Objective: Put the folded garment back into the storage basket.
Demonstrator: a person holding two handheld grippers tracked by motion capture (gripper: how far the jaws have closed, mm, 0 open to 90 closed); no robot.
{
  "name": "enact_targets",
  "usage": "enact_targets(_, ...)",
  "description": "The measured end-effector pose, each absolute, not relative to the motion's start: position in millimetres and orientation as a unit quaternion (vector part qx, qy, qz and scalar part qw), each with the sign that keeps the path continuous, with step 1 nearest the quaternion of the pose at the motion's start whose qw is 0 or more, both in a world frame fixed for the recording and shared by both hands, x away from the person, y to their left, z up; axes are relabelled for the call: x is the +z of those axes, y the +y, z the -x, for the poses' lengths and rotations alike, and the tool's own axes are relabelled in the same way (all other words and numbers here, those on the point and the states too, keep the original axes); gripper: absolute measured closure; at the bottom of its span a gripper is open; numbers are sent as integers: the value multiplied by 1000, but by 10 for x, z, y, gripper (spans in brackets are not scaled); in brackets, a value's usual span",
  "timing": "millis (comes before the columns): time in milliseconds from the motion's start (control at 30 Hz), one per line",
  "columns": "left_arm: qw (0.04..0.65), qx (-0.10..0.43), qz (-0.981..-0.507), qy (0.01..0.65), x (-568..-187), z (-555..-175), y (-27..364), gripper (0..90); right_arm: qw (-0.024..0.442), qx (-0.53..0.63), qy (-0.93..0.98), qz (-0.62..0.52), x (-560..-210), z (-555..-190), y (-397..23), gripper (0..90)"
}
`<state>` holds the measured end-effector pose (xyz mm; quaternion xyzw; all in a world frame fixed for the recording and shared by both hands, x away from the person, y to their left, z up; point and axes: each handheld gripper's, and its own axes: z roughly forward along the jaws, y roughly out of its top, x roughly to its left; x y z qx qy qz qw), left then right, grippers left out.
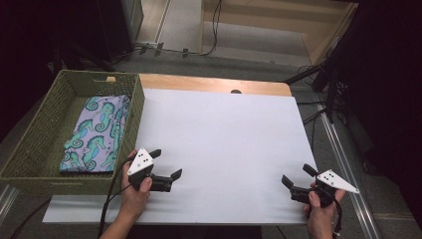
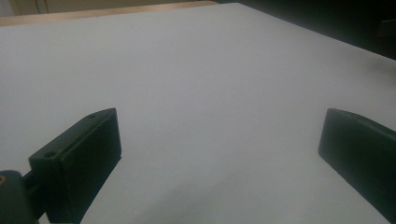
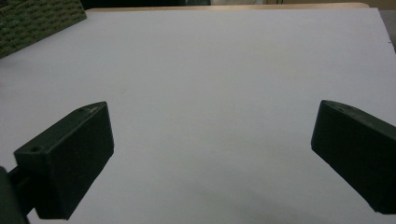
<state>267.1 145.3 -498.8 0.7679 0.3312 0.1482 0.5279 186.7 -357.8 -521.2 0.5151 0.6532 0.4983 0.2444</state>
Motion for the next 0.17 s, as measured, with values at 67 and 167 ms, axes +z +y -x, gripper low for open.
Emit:
enact_targets(67,526,147,-769,331,-4989,-2677,1450,0,241,500,653,-515,-5212,-1869,-3581,0)
enact_targets(167,524,146,-770,333,-4992,-2685,1444,0,236,497,661,-510,-5213,-1892,-3560,0)
